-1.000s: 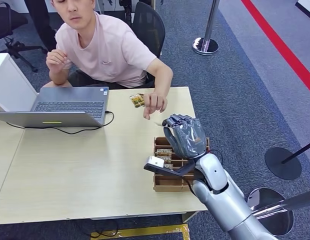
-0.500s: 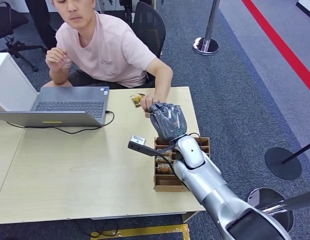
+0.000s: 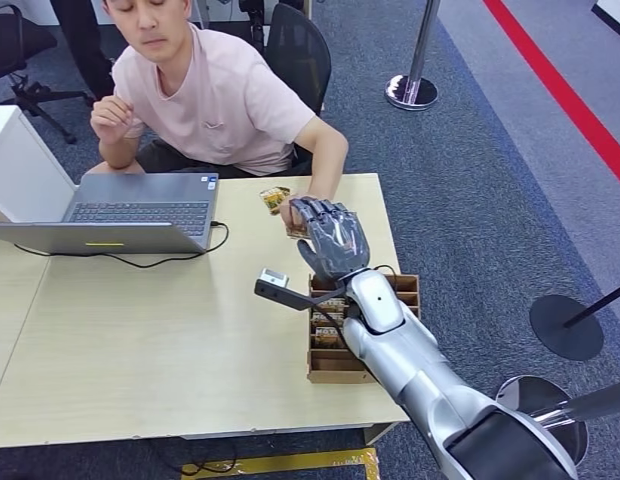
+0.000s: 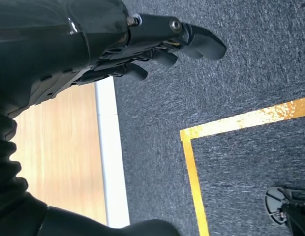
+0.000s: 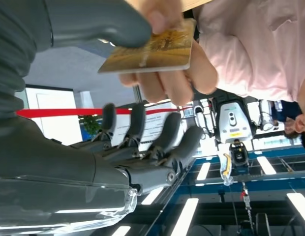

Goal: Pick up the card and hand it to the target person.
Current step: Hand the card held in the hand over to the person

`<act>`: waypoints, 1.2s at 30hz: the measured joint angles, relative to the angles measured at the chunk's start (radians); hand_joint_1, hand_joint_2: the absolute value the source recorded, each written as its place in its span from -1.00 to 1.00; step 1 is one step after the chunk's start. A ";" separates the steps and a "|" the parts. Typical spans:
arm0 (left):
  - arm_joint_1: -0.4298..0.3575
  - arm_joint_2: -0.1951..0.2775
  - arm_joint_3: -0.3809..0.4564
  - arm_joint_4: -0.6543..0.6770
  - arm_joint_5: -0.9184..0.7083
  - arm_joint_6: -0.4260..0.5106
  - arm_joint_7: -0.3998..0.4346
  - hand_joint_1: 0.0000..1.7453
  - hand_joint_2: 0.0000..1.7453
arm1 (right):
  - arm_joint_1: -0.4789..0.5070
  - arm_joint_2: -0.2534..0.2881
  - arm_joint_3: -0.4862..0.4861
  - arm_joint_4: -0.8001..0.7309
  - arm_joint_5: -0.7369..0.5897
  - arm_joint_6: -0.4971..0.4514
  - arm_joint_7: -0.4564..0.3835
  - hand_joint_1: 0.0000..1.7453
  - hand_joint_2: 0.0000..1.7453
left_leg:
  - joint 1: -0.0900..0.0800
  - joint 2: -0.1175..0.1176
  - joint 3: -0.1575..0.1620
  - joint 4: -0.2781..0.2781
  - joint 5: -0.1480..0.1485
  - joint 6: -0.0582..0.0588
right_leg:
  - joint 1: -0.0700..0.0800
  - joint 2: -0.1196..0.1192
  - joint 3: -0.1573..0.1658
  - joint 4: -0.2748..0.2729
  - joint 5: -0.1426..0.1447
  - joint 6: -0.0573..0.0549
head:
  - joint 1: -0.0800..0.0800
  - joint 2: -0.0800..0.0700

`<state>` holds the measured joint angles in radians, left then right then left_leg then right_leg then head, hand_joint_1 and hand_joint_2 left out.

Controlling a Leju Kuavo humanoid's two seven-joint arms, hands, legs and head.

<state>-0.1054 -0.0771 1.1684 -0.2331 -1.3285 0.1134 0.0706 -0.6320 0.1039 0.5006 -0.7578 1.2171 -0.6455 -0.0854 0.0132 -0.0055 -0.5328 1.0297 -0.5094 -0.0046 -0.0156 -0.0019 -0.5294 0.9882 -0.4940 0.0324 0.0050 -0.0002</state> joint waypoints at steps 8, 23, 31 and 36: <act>0.000 0.000 -0.001 0.000 0.010 0.001 0.001 -1.00 -1.00 | -0.009 0.001 -0.038 0.012 -0.120 -0.018 -0.049 -1.00 1.00 | 0.000 0.000 0.000 0.000 0.000 0.000 | 0.000 0.000 0.000 0.000 0.000 0.000 | 0.000 0.000; 0.006 0.000 0.000 0.000 0.025 0.007 0.004 -1.00 -1.00 | 0.023 -0.006 -0.492 -0.200 -1.246 0.447 -0.312 -1.00 1.00 | 0.000 -0.001 0.000 0.000 0.000 0.000 | 0.000 -0.001 -0.001 0.000 0.000 0.000 | 0.000 0.000; 0.006 0.000 0.000 0.004 0.025 0.017 0.012 -1.00 -1.00 | 0.050 -0.049 -0.742 -0.212 -1.530 0.487 -0.324 -1.00 1.00 | 0.000 -0.001 -0.001 0.001 0.000 0.000 | 0.000 -0.001 -0.001 -0.001 0.001 0.000 | 0.000 0.000; 0.006 0.000 0.000 0.006 0.030 0.018 0.017 -1.00 -1.00 | 0.076 -0.089 -0.876 -0.166 -1.668 0.521 -0.324 -1.00 1.00 | 0.000 -0.001 -0.001 0.001 0.000 0.000 | 0.000 -0.001 -0.001 -0.001 0.000 0.000 | 0.000 0.000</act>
<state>-0.0998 -0.0767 1.1685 -0.2272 -1.2982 0.1316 0.0874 -0.5559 0.0145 -0.3755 -0.9240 -0.4511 -0.1244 -0.4092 0.0128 -0.0062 -0.5336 1.0304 -0.5099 -0.0043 -0.0157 -0.0026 -0.5307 0.9874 -0.4935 0.0325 0.0049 -0.0001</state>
